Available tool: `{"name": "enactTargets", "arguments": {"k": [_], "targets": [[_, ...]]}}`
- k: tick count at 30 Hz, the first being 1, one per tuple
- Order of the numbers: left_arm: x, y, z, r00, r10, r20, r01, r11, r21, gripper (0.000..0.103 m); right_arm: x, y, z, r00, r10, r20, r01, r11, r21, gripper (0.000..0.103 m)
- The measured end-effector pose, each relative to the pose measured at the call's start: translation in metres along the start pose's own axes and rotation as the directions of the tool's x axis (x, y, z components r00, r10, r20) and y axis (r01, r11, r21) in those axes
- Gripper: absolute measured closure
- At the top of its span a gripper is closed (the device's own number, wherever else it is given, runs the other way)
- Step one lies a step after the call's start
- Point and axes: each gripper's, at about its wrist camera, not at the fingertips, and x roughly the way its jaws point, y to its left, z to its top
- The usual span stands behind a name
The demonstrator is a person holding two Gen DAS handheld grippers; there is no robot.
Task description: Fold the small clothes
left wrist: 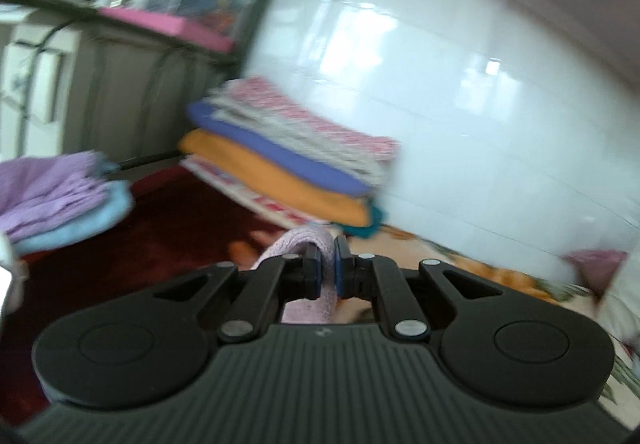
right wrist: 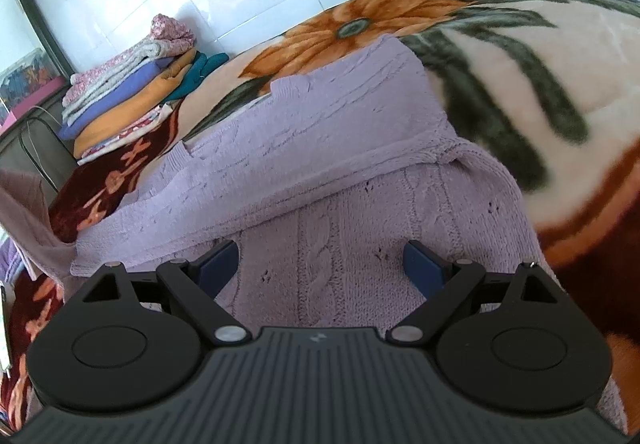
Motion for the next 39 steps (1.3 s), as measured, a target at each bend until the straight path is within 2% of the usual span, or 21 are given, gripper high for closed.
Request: {"name": "enactTargets", "arguments": {"k": [4, 7, 13, 18, 22, 27, 31, 35, 36, 39], "targets": [[0.008, -0.044, -0.011, 0.996, -0.084, -0.026, 0.085, 0.995, 0.055, 0.094, 0.0, -0.004, 0.0, 1.0, 0.019, 0.007, -0.019, 0.999, 0.027, 0.009], [0.018, -0.072, -0.028, 0.989, -0.129, -0.076, 0.134, 0.988, 0.074, 0.094, -0.002, -0.008, 0.0, 0.999, 0.035, 0.013, -0.036, 0.998, 0.048, 0.009], [0.039, -0.11, -0.077, 0.957, -0.197, -0.215, 0.219, 0.972, 0.081, 0.094, -0.003, -0.013, 0.001, 0.998, 0.058, 0.022, -0.06, 0.995, 0.076, 0.009], [0.051, -0.127, -0.12, 0.927, -0.189, -0.325, 0.231, 0.968, 0.096, 0.094, -0.002, -0.014, 0.001, 0.997, 0.067, 0.025, -0.069, 0.994, 0.081, 0.009], [0.058, -0.13, -0.139, 0.906, -0.18, -0.383, 0.233, 0.968, 0.097, 0.092, -0.003, -0.018, 0.001, 0.996, 0.079, 0.027, -0.081, 0.992, 0.094, 0.009], [0.061, -0.131, -0.15, 0.892, -0.163, -0.422, 0.232, 0.965, 0.118, 0.092, -0.003, -0.018, 0.0, 0.996, 0.086, 0.03, -0.089, 0.991, 0.101, 0.009], [0.061, -0.132, -0.152, 0.888, -0.158, -0.432, 0.231, 0.965, 0.121, 0.092, -0.004, -0.019, 0.0, 0.996, 0.089, 0.032, -0.092, 0.99, 0.106, 0.009], [0.065, -0.133, -0.156, 0.866, -0.153, -0.476, 0.236, 0.965, 0.118, 0.091, -0.004, -0.019, -0.001, 0.996, 0.089, 0.032, -0.092, 0.99, 0.106, 0.009], [0.066, -0.133, -0.157, 0.857, -0.151, -0.492, 0.234, 0.966, 0.112, 0.091, -0.004, -0.019, -0.001, 0.996, 0.089, 0.032, -0.092, 0.99, 0.106, 0.009], [0.068, -0.131, -0.162, 0.835, -0.149, -0.529, 0.231, 0.969, 0.092, 0.076, -0.004, -0.019, -0.001, 0.995, 0.09, 0.033, -0.093, 0.99, 0.108, 0.009]]}}
